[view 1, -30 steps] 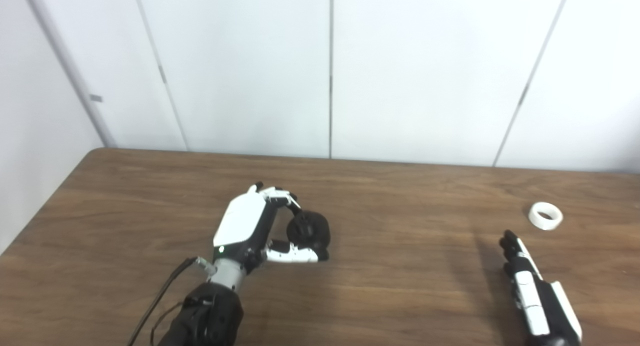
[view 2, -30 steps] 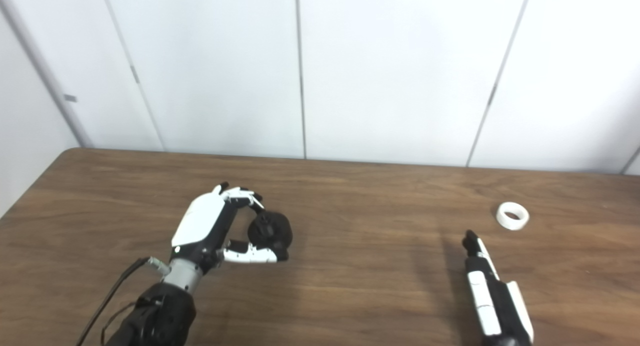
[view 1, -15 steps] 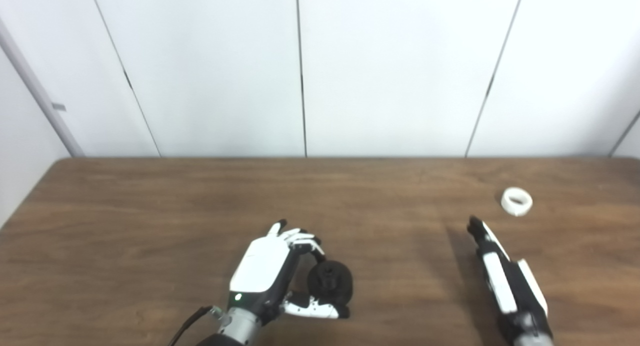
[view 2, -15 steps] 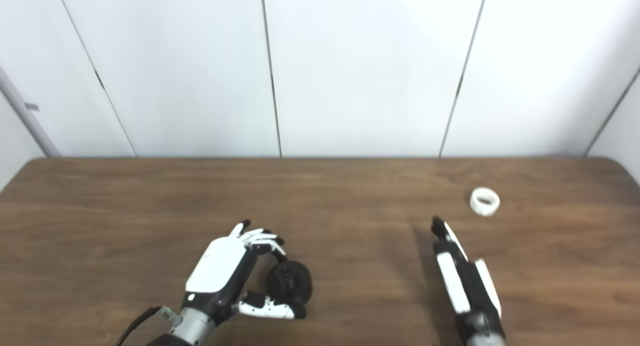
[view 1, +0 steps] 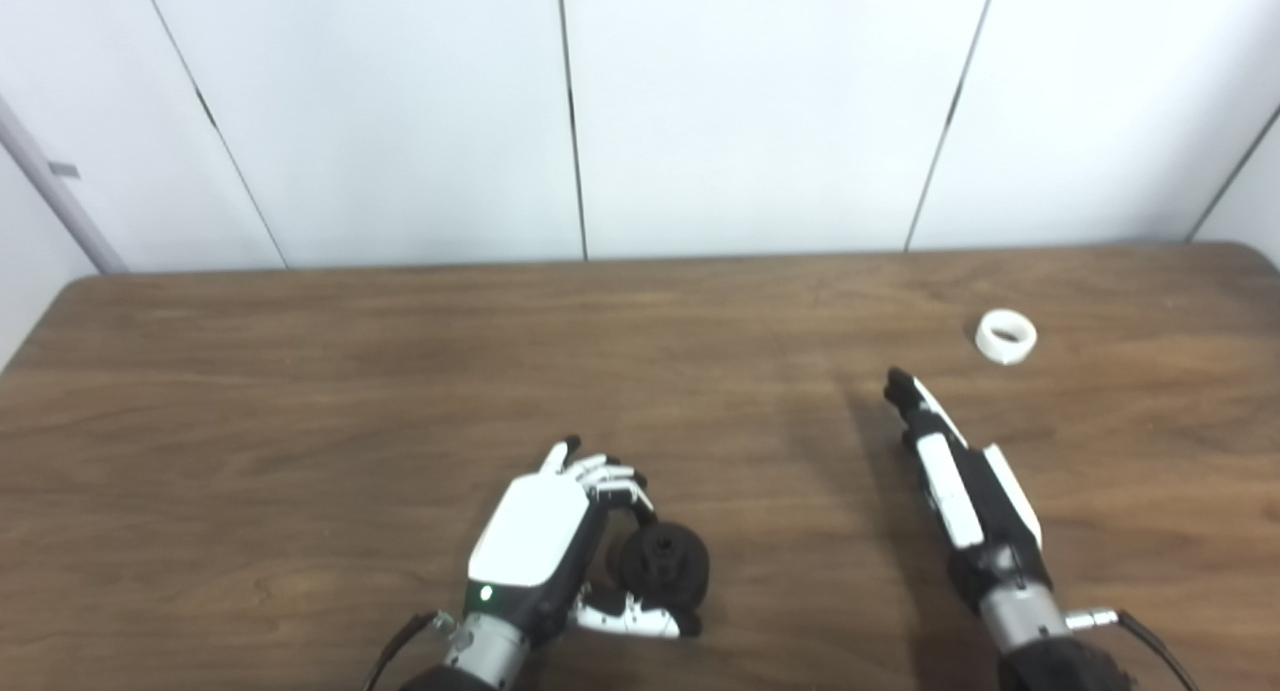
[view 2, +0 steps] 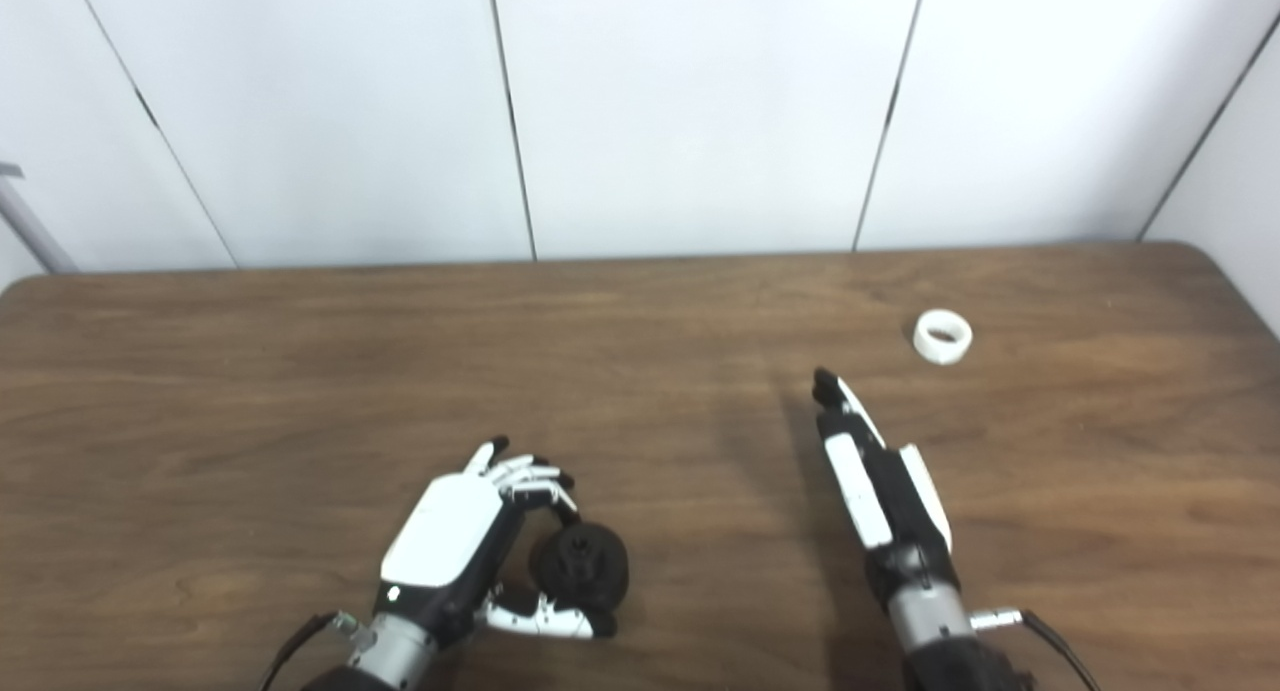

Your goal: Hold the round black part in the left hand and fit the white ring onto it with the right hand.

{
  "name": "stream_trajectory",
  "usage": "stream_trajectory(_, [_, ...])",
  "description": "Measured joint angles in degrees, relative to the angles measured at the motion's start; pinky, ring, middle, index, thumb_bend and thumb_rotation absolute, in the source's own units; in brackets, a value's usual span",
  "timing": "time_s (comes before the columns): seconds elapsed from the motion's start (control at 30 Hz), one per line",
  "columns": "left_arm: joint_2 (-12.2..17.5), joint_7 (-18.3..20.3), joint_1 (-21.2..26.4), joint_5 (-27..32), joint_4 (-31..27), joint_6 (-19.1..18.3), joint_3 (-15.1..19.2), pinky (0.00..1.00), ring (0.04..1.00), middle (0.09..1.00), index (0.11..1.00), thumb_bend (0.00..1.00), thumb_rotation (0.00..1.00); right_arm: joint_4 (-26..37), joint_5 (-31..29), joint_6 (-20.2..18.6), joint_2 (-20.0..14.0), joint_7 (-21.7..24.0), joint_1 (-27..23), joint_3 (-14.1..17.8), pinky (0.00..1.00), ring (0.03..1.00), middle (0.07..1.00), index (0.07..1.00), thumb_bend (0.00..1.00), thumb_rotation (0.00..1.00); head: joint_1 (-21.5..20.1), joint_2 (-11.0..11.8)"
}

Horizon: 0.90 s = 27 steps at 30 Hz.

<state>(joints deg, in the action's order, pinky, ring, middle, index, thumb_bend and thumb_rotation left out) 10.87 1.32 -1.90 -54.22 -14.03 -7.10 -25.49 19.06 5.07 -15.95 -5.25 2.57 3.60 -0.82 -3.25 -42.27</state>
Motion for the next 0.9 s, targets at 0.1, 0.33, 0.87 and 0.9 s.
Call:
stream_trajectory(0.1, [0.0, -0.63, -0.66, -0.2, 0.09, 1.03, 0.03, 1.0, 0.861, 0.784, 0.485, 0.52, 0.05, 0.76, 0.05, -0.59, -0.03, 0.0, -0.07, 0.04, 1.0, 1.0, 0.952, 0.941, 0.62, 1.0, -0.09, -0.35])
stream_trajectory(0.33, [0.01, -1.36, -1.4, -0.23, 0.33, 2.13, 0.4, 1.0, 0.874, 0.787, 0.484, 0.52, 0.05, 1.43, 0.02, -2.01, -0.02, 0.0, -0.07, 0.18, 1.0, 1.0, 0.947, 0.936, 0.62, 1.0, -0.97, -1.41])
stream_trajectory(0.87, [0.04, -3.55, -2.87, -0.36, 1.36, 4.42, 0.94, 1.0, 0.878, 0.786, 0.485, 0.52, 0.05, 2.93, 7.94, -5.0, -1.53, -2.32, -2.31, 1.53, 0.89, 0.913, 0.896, 0.821, 0.59, 0.57, -3.34, -2.73])
stream_trajectory(0.9, [0.05, -3.62, -2.9, -0.36, 1.43, 4.57, 1.0, 1.0, 0.879, 0.787, 0.485, 0.52, 0.05, 3.0, 8.94, -5.89, -1.96, -2.35, -2.8, 1.6, 0.89, 0.912, 0.895, 0.817, 0.59, 0.55, -3.34, -2.73])
